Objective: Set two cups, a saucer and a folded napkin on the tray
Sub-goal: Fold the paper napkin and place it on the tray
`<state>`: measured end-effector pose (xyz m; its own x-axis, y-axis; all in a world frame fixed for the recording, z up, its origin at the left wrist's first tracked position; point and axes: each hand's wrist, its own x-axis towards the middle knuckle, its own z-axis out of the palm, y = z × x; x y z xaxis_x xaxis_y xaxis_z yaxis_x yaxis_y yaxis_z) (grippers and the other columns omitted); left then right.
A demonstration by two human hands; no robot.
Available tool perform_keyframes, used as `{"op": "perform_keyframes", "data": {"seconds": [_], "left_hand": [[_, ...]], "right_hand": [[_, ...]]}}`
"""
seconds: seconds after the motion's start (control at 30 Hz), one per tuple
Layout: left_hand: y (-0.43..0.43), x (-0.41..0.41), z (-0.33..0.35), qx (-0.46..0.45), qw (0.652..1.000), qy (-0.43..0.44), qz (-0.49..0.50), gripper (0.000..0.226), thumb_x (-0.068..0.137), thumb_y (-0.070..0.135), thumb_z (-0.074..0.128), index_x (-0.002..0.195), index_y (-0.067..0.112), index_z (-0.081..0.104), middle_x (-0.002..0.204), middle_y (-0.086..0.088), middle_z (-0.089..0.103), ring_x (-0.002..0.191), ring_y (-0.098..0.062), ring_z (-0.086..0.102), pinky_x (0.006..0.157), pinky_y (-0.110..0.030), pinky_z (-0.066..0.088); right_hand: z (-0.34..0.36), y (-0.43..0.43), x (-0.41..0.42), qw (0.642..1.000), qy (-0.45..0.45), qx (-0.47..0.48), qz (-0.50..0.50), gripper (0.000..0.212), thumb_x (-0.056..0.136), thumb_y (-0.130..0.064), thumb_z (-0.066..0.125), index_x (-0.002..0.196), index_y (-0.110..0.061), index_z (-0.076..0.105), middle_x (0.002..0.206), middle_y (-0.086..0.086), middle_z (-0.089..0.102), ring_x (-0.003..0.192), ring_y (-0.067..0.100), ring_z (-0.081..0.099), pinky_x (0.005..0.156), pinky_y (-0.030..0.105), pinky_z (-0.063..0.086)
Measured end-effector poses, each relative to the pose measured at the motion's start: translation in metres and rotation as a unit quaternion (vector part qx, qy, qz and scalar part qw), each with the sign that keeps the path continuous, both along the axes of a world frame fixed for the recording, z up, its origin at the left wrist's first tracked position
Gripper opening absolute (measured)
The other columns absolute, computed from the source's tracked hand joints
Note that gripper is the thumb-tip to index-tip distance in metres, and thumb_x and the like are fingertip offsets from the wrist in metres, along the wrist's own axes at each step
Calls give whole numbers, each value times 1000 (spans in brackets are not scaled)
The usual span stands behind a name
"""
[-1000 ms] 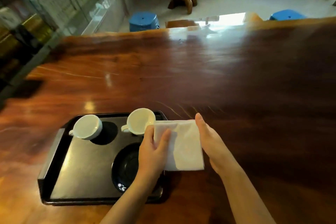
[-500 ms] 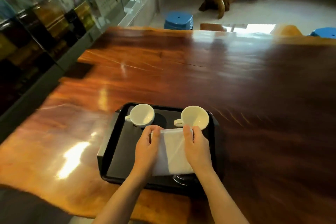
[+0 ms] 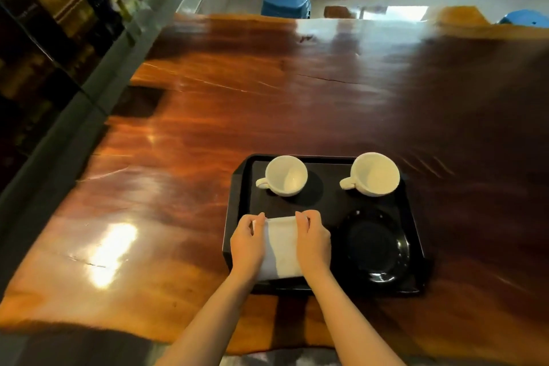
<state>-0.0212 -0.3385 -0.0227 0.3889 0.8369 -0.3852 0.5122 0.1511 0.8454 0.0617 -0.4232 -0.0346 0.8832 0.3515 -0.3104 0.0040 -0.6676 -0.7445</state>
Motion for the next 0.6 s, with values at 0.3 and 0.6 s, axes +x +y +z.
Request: {"op": "perform_keyframes", "data": {"seconds": [0.3,0.6], "left_hand": [[-1,30,-22,51,993,92,-60,22,94,33,47,95,14,57,92,-3,63,74,-9,53,61,-21,38],[0,4,-9,98,962,157,-201,50,94,18,47,142,17,32,148,-4,37,135,-21,35,107,-32,34]], "right_hand": [[-22,5,17,976,-138,-167,10,30,97,-39,35,94,-17,54,80,-3,58,70,13,56,60,28,41],[-27,-1,16,984,-109,-134,31,36,94,-38,46,121,-14,49,119,4,52,97,14,57,71,23,46]]}}
